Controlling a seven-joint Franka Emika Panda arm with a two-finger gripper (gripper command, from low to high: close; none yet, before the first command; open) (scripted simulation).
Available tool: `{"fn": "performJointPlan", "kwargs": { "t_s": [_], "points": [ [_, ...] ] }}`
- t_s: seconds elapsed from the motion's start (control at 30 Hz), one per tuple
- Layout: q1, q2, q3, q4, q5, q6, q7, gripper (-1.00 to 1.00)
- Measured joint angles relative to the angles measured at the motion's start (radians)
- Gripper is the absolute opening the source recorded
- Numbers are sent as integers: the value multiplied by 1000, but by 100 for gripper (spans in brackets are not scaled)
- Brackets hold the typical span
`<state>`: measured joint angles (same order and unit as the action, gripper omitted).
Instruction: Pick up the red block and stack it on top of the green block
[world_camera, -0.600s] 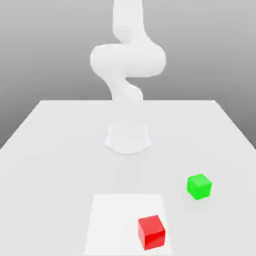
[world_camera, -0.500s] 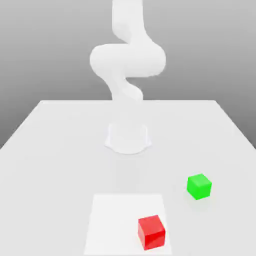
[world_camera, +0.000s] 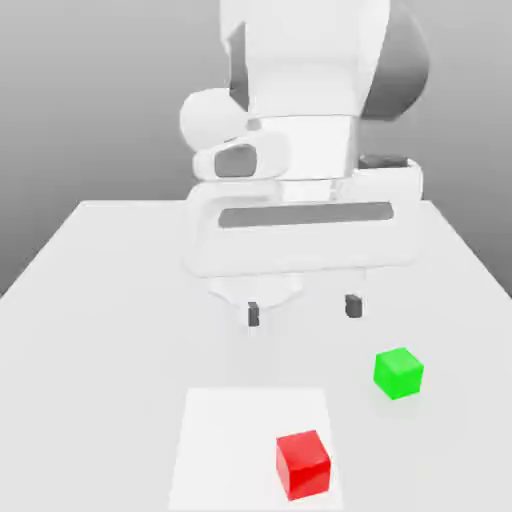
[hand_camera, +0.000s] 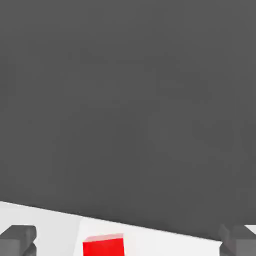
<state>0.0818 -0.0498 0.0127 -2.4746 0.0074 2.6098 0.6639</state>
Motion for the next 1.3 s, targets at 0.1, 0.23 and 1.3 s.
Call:
{"fn": "performJointPlan", "kwargs": {
  "t_s": [0.1, 0.23, 1.3],
  "points": [
    [10, 109, 4, -25, -6, 45, -15, 0],
    [15, 254, 6, -44, -17, 122, -26, 0],
    [346, 11, 214, -396, 11, 223, -381, -100]
  ]
}}
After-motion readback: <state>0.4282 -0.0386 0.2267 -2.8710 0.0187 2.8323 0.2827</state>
